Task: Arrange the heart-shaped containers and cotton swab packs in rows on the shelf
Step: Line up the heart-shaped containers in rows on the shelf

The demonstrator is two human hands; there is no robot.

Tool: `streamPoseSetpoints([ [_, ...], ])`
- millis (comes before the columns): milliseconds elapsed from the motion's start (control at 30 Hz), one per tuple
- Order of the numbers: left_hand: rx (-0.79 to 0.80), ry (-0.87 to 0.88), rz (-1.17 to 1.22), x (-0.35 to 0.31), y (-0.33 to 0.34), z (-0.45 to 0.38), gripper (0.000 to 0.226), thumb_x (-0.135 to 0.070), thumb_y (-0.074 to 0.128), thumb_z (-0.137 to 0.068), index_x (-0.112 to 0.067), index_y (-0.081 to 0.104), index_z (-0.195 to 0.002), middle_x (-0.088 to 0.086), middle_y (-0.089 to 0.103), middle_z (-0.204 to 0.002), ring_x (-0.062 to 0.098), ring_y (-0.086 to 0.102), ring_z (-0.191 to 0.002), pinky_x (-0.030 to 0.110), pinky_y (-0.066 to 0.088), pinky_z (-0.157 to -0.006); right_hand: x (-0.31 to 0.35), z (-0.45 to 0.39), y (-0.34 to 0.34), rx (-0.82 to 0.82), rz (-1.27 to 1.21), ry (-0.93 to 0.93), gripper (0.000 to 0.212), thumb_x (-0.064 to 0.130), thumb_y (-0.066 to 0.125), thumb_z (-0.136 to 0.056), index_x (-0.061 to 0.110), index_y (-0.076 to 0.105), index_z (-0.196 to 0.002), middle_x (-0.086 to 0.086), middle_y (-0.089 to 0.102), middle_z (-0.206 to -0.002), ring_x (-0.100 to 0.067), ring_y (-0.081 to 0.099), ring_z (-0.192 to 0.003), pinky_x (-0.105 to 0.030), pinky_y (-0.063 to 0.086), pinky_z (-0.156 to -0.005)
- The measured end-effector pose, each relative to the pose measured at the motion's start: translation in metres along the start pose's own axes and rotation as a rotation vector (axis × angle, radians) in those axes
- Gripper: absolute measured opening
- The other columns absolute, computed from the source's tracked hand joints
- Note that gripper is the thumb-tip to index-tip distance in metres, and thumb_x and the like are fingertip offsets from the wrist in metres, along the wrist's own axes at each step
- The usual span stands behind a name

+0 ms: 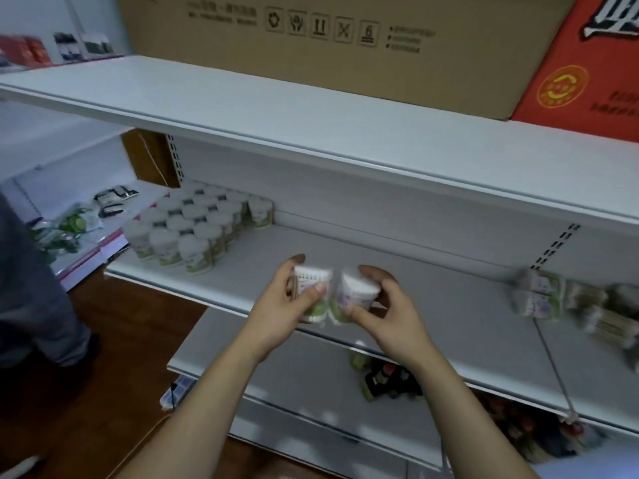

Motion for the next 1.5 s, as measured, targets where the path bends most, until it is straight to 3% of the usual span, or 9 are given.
streamPoseSetpoints([
  [167, -0.066, 0.031, -0.070, 0.005, -0.078, -0.011, 0.057, -0.055, 0.072, -0.082, -0.048, 0.045, -0.132, -0.013, 0.061, -0.123, 0.010, 0.065, -0.112, 0.041, 0.055, -0.096, 0.000, -0.032, 0.064, -0.067, 0.146, -0.044, 0.053, 0.022, 0.082, -0.081, 0.032, 0.057, -0.127, 0.010, 0.057, -0.123, 0.000, 0.062, -0.102, -0.012, 0.051, -0.081],
  [267, -0.097, 0.025, -0.038, 0.010, -0.114, -0.025, 0.057, -0.058, 0.073, -0.078, -0.053, 0.044, -0.127, -0.014, 0.060, -0.129, 0.005, 0.063, -0.114, 0.045, 0.055, -0.097, -0.012, -0.064, 0.101, -0.027, 0.310, -0.131, 0.053, 0.022, 0.082, -0.079, 0.033, 0.059, -0.126, 0.008, 0.055, -0.121, -0.004, 0.061, -0.100, -0.024, 0.054, -0.085],
  [367, -0.101, 0.043, -0.036, 0.008, -0.139, -0.046, 0.054, -0.045, 0.074, -0.084, -0.043, 0.044, -0.130, -0.012, 0.061, -0.130, 0.001, 0.061, -0.115, 0.044, 0.052, -0.101, -0.022, -0.101, 0.137, 0.022, 0.373, -0.138, 0.049, 0.021, 0.077, -0.083, 0.026, 0.059, -0.128, 0.006, 0.053, -0.125, -0.009, 0.058, -0.101, -0.027, 0.052, -0.089],
  [533, -0.103, 0.071, -0.063, -0.004, -0.168, -0.081, 0.044, -0.016, 0.070, -0.091, -0.034, 0.047, -0.124, -0.002, 0.066, -0.121, 0.005, 0.066, -0.106, 0.032, 0.058, -0.088, -0.035, -0.159, 0.182, 0.029, 0.404, -0.209, 0.045, 0.019, 0.075, -0.086, 0.016, 0.058, -0.128, 0.002, 0.054, -0.125, 0.005, 0.049, -0.088, -0.003, 0.036, -0.075],
  [867, -0.174, 0.083, -0.154, -0.002, -0.217, -0.132, 0.048, -0.022, 0.075, -0.087, -0.025, 0.051, -0.129, 0.003, 0.065, -0.115, 0.016, 0.064, -0.104, 0.030, 0.060, -0.083, -0.049, -0.212, 0.206, -0.039, 0.854, -0.393, 0.043, 0.035, 0.049, -0.091, 0.018, 0.065, -0.127, -0.018, 0.055, -0.133, -0.043, 0.058, -0.111, -0.047, 0.056, -0.083],
  [1000, -0.130, 0.089, -0.148, -0.004, -0.229, -0.145, 0.046, -0.020, 0.074, -0.089, -0.026, 0.049, -0.127, -0.007, 0.060, -0.112, 0.004, 0.059, -0.100, 0.020, 0.056, -0.078, -0.041, -0.221, 0.214, -0.100, 1.003, -0.348, 0.051, 0.009, 0.068, -0.078, 0.021, 0.065, -0.128, -0.019, 0.058, -0.127, -0.044, 0.059, -0.103, -0.049, 0.057, -0.073],
  [1200, -0.025, 0.081, -0.184, 0.006, -0.246, -0.157, 0.048, -0.027, 0.077, -0.086, -0.033, 0.051, -0.125, -0.001, 0.061, -0.126, 0.017, 0.059, -0.113, 0.042, 0.055, -0.095, -0.033, -0.223, 0.220, -0.079, 1.099, -0.228, 0.075, -0.006, 0.060, -0.076, 0.022, 0.050, -0.145, -0.023, 0.039, -0.151, -0.048, 0.044, -0.130, -0.058, 0.048, -0.092],
  [1333, 0.011, 0.090, -0.197, 0.013, -0.252, -0.160, 0.048, -0.027, 0.077, -0.086, -0.032, 0.050, -0.126, -0.002, 0.059, -0.131, 0.018, 0.057, -0.118, 0.042, 0.051, -0.100, -0.027, -0.218, 0.223, -0.085, 1.163, -0.222, 0.058, 0.025, 0.060, -0.087, 0.023, 0.050, -0.144, -0.021, 0.040, -0.150, -0.045, 0.045, -0.128, -0.056, 0.049, -0.089],
  [1500, 0.050, 0.076, -0.182, 0.016, -0.256, -0.162, 0.047, -0.025, 0.077, -0.086, -0.032, 0.050, -0.124, 0.000, 0.060, -0.129, 0.017, 0.057, -0.117, 0.036, 0.052, -0.097, -0.017, -0.219, 0.233, -0.219, 1.130, -0.282, 0.046, 0.052, 0.053, -0.086, 0.018, 0.073, -0.110, -0.018, 0.060, -0.113, -0.041, 0.060, -0.090, -0.043, 0.056, -0.059],
])
Point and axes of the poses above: each hand's wrist, its own z-axis away from the middle knuckle, its own y-axis out of the palm, x = y × z, the point moved 3 cm from there along -z, towards the middle knuckle
